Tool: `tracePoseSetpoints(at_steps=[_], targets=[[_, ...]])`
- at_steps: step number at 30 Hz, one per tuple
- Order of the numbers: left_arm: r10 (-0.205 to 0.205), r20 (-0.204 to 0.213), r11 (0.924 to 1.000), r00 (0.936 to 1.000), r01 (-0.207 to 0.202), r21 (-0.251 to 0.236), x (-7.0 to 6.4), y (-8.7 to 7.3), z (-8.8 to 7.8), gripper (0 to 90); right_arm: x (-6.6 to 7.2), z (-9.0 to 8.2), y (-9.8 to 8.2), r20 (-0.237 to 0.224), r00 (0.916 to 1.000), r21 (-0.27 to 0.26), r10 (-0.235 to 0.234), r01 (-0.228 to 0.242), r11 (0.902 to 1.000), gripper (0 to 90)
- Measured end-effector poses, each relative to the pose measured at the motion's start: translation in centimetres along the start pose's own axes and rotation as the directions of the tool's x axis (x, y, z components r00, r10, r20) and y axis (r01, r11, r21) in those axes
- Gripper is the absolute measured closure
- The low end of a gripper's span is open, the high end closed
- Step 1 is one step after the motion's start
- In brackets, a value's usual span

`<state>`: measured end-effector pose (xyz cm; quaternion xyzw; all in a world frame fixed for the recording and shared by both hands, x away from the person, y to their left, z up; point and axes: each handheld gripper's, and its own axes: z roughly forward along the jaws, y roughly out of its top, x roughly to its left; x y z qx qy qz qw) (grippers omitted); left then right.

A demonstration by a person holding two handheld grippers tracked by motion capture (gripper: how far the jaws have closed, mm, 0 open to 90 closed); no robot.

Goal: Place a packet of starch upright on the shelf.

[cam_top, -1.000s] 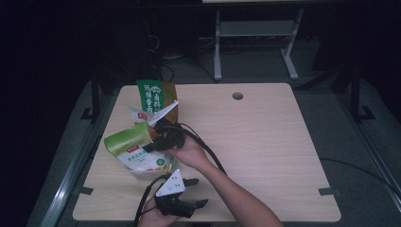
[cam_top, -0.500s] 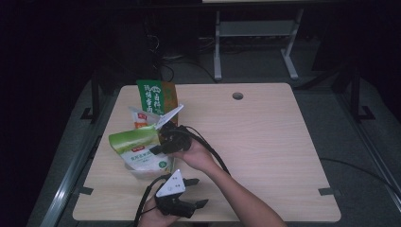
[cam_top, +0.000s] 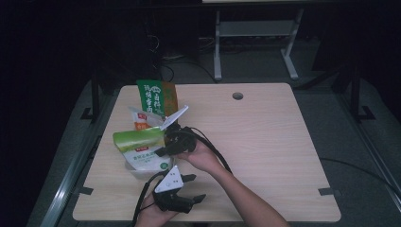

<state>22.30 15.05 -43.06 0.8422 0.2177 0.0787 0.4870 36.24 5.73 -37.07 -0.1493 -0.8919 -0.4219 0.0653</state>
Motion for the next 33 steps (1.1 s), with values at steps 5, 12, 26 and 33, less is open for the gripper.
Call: tracePoseSetpoints(at_steps=[5,12,26,33], targets=[[-0.004,-0.009,1.0000,1.0000,0.004,-0.006,0.2,0.1,-0.2,29.1,0.0,-0.6,0.0,0.000,1.0000,-0.020,0.009,-0.009,0.9998,75.2],[-0.001,-0.008,1.0000,1.0000,0.001,-0.007,0.3,0.1,-0.2,29.1,0.2,-0.9,0.0,0.018,0.9998,-0.003,-0.005,0.005,1.0000,86.7],[-0.009,-0.013,0.9999,0.9999,0.009,-0.006,0.6,0.1,-0.2,28.8,-0.5,-3.4,-0.9,0.008,0.9996,-0.043,0.027,-0.026,0.9987,66.7],[-0.003,-0.015,1.0000,0.9999,0.003,0.001,0.8,0.2,-0.1,28.7,-1.2,-5.3,-2.1,0.017,0.9980,-0.063,0.061,-0.059,0.9962,58.4]])
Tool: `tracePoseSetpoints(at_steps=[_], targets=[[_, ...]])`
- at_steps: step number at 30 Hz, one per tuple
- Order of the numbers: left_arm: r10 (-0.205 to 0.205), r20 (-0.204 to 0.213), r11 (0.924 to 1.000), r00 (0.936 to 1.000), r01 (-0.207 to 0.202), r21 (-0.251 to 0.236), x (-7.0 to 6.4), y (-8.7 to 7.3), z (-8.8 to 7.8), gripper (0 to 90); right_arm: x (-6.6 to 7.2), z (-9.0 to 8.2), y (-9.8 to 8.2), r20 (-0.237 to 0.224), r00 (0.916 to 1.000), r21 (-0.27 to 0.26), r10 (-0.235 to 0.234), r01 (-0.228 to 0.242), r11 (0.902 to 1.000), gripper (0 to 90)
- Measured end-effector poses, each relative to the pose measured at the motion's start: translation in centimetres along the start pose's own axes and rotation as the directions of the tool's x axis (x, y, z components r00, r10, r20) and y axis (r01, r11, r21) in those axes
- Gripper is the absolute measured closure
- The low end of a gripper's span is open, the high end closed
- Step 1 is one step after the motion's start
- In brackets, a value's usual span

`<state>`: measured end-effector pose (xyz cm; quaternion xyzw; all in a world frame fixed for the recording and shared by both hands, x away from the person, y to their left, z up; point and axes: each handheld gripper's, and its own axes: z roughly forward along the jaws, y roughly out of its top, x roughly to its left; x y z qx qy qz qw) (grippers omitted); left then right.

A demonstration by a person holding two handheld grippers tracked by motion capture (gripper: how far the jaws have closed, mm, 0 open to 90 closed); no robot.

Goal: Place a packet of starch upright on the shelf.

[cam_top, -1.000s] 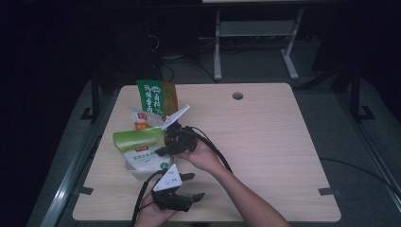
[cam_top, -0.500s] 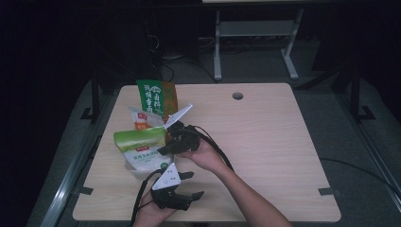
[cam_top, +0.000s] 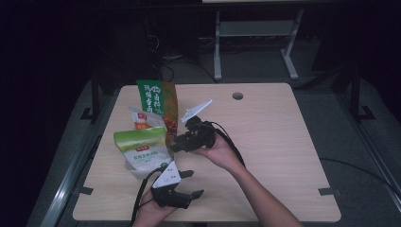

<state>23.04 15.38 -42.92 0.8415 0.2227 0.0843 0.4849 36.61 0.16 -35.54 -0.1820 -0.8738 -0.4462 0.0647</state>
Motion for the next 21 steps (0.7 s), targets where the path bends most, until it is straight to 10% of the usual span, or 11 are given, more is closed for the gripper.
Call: tracePoseSetpoints(at_steps=[21], targets=[[-0.015,-0.011,0.9999,0.9998,0.015,-0.003,0.4,0.0,-0.1,28.4,-1.6,-4.3,-2.9,0.092,0.9939,0.002,0.060,-0.060,0.9982,49.1]])
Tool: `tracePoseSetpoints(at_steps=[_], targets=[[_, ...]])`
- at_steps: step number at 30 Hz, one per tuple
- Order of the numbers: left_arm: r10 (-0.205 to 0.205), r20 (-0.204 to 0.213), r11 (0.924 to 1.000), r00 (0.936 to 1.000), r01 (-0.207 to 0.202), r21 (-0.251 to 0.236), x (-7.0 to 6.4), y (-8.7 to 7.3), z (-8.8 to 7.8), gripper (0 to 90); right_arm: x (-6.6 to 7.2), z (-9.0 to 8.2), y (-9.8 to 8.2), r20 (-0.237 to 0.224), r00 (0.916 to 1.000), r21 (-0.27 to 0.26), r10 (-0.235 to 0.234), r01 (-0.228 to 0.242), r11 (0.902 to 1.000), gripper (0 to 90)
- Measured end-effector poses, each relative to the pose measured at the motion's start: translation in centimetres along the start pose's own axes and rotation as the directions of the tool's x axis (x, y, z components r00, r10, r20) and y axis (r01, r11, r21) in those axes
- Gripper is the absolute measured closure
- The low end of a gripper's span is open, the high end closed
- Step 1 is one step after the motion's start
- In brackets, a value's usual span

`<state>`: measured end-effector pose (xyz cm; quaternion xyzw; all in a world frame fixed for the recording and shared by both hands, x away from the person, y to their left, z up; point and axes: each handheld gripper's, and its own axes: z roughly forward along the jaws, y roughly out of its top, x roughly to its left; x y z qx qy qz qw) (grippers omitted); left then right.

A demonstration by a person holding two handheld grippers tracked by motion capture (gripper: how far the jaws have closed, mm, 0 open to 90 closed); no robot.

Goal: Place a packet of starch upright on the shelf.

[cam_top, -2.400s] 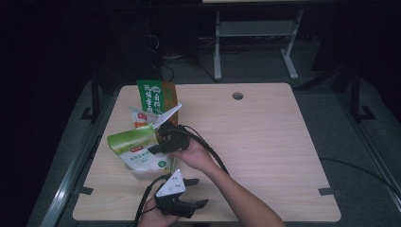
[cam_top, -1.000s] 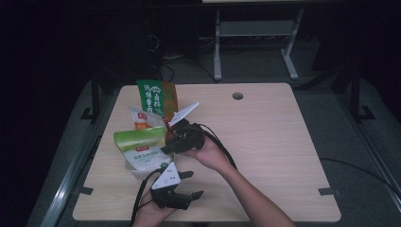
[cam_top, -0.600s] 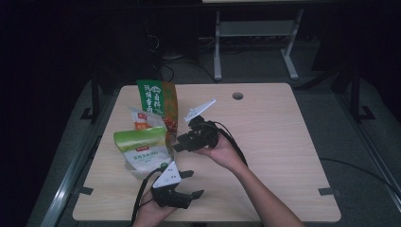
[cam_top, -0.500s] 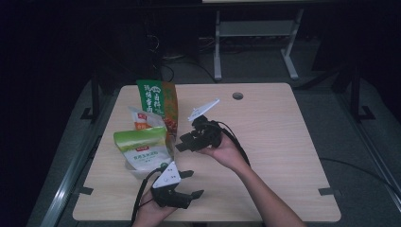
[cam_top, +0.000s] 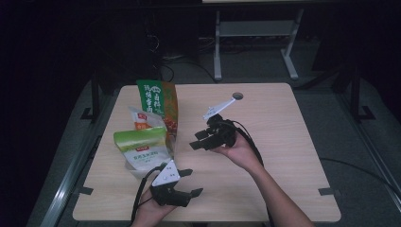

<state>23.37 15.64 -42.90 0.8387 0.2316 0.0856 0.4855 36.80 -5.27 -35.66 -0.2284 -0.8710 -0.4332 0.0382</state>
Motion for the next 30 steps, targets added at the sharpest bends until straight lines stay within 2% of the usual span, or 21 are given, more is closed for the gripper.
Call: tracePoseSetpoints(at_steps=[10,14,15,27,30], targets=[[-0.009,-0.008,0.9999,0.9999,0.008,-0.011,0.2,0.0,-0.2,28.3,-0.7,-1.3,-1.2,0.045,0.9989,0.001,0.013,-0.013,0.9999,44.0],[-0.007,-0.008,0.9999,0.9999,0.007,-0.012,0.3,0.1,-0.3,28.3,-1.0,-1.7,-1.7,0.049,0.9985,0.004,0.026,-0.026,0.9997,43.1],[0.004,-0.011,0.9999,0.9999,-0.004,-0.014,0.3,0.1,-0.3,28.3,-1.1,-1.8,-2.0,0.050,0.9983,-0.001,0.031,-0.031,0.9995,43.1],[-0.016,-0.012,0.9997,0.9998,0.016,-0.018,0.3,0.1,-0.3,28.3,-1.9,-3.7,-4.4,0.086,0.9924,-0.001,0.088,-0.088,0.9961,39.9],[-0.004,-0.013,0.9999,0.9999,0.004,-0.012,0.4,0.1,-0.4,28.2,-2.1,-4.2,-4.9,0.093,0.9916,-0.006,0.089,-0.089,0.9960,39.3]])
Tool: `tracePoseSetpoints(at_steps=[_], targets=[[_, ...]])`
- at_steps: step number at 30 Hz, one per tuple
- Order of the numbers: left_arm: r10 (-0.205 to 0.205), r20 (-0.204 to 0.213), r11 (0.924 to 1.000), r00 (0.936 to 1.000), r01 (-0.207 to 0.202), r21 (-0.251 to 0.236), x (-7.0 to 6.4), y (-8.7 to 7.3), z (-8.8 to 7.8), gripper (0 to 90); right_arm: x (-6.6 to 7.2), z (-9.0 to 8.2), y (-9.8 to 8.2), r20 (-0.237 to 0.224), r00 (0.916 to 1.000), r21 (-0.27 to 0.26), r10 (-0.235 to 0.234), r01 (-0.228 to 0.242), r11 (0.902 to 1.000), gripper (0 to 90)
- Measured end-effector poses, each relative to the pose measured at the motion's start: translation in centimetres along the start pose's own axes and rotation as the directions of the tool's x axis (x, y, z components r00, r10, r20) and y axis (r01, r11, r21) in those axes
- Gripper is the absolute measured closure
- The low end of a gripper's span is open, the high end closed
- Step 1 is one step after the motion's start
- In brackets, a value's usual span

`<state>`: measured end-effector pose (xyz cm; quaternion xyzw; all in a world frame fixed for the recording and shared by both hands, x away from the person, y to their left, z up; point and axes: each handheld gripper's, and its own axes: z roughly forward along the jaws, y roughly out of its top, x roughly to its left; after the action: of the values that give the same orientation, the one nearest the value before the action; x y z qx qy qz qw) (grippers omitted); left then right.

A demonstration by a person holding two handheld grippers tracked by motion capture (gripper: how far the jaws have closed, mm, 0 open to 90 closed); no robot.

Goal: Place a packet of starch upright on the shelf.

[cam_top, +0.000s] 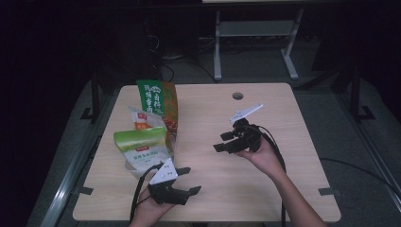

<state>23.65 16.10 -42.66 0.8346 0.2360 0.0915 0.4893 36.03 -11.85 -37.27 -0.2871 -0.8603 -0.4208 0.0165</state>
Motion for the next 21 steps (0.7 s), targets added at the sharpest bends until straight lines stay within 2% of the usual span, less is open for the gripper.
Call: tracePoseSetpoints(at_steps=[3,14,17,21], targets=[[-0.001,0.001,1.0000,1.0000,0.001,0.002,0.0,0.0,0.0,28.2,-0.2,-0.3,-0.2,0.005,0.9999,0.009,0.012,-0.012,0.9999,38.6],[-0.001,0.000,1.0000,1.0000,0.001,0.007,0.1,0.0,-0.1,28.2,-0.8,-1.8,-2.1,0.028,0.9986,-0.013,0.046,-0.045,0.9989,38.0],[-0.014,0.001,0.9999,0.9999,0.014,-0.008,0.1,0.0,0.0,28.2,-1.0,-2.2,-2.5,0.031,0.9977,-0.012,0.061,-0.060,0.9981,37.7],[-0.007,0.001,0.9999,1.0000,0.007,-0.007,0.1,0.0,0.1,28.2,-1.1,-2.6,-3.1,0.042,0.9970,-0.017,0.065,-0.064,0.9978,37.5]])
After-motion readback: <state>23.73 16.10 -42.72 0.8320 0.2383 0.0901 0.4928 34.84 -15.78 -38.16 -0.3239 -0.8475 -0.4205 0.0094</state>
